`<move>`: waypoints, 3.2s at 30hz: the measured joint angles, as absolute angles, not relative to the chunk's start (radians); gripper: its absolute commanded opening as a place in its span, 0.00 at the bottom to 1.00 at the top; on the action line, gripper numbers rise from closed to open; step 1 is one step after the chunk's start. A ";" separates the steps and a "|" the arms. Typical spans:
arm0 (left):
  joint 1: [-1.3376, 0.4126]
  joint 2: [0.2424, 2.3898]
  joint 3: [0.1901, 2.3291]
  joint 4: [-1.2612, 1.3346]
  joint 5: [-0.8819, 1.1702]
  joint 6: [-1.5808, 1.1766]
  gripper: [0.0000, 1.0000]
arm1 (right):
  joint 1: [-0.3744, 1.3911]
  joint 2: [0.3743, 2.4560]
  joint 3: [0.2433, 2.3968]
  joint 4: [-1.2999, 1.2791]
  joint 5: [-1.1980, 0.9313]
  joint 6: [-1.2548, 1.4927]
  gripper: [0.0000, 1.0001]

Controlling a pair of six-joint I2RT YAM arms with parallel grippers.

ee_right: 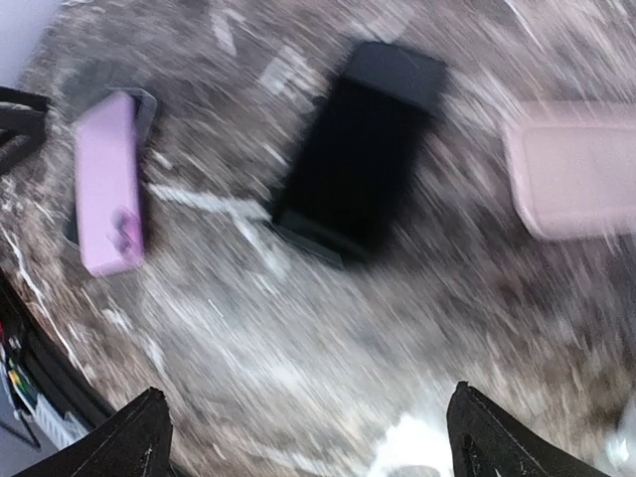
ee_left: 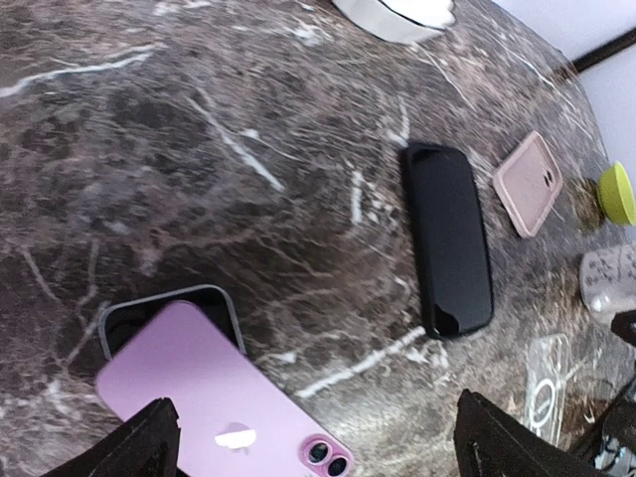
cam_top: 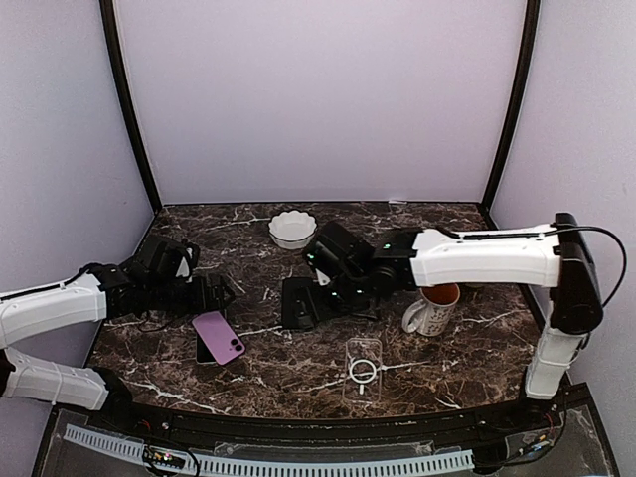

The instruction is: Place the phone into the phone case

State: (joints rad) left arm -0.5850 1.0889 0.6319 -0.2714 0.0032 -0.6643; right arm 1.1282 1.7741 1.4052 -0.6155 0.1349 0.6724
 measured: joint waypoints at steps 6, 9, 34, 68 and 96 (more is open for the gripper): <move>-0.459 1.079 0.601 -0.263 -0.061 -0.688 0.99 | 1.211 2.172 1.883 -0.591 0.199 0.473 0.98; -0.414 1.081 0.563 -0.255 -0.062 -0.704 0.98 | 1.242 2.299 2.011 -0.577 0.204 0.393 0.99; -0.384 1.156 0.461 -0.154 -0.075 -0.737 0.81 | 1.295 2.609 2.328 -0.615 0.176 0.203 0.89; -0.380 1.257 0.457 -0.087 0.133 -0.605 0.50 | 1.236 2.292 1.871 -0.480 -0.028 -0.093 0.98; -0.381 1.245 0.472 -0.131 0.139 -0.605 0.52 | 1.177 2.500 2.082 -0.527 -0.177 -0.295 0.74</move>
